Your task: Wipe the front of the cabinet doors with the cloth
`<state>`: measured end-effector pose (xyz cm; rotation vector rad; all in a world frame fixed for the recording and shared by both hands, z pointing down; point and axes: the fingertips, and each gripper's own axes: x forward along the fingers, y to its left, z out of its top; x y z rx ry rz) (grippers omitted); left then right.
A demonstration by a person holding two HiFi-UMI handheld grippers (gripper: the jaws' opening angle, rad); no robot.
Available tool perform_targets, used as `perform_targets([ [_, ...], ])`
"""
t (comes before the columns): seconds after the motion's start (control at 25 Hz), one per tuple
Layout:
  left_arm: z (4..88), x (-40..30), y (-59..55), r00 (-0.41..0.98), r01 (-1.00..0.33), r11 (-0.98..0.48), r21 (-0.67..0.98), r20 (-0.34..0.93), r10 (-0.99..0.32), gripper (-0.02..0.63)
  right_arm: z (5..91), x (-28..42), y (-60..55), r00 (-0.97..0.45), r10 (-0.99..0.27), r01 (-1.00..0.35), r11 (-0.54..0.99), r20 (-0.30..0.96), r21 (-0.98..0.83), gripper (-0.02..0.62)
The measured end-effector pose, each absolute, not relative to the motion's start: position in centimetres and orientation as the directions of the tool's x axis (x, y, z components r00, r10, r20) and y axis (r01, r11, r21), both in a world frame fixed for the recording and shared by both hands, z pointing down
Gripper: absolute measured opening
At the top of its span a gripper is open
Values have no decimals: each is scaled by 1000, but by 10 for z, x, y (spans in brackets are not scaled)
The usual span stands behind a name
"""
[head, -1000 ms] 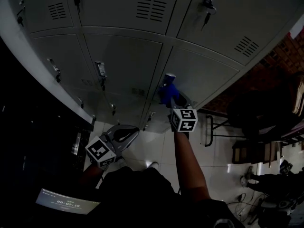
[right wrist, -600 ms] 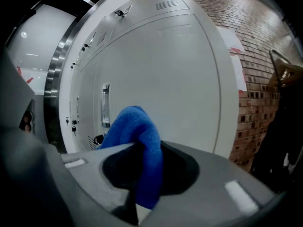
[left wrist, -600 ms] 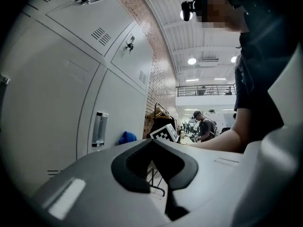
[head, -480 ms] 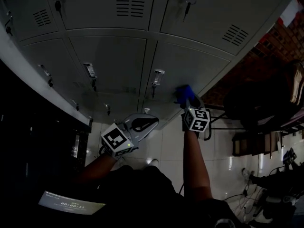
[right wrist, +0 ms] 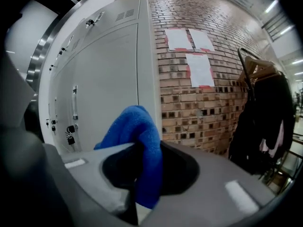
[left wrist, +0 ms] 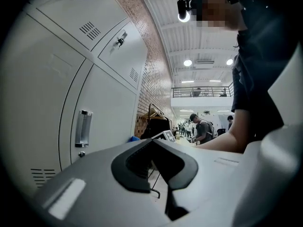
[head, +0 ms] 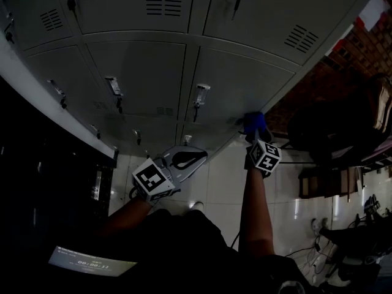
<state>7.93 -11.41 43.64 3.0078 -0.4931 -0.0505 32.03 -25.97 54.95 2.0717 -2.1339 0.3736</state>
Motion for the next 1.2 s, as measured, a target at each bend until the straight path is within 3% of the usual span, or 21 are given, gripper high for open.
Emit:
perform_targets([
  [0.2, 439, 68, -116, 935, -351, -930, 108, -15, -354, 3, 548, 268, -249, -140, -958, -985, 111, 249, -131, 69],
  [0.64, 436, 29, -123, 904, -421, -901, 106, -25, -426, 3, 543, 61, -232, -508, -831, -861, 494, 226, -118, 69],
  [0.88, 435, 8, -124, 893, -446, -889, 101, -23, -450, 3, 568, 40, -261, -483, -832, -875, 472, 273, -108, 69],
  [1.2, 438, -1, -128, 891, -450, -887, 105, -8, -453, 3, 593, 78, -294, -375, -871, -927, 346, 319, -144, 69],
])
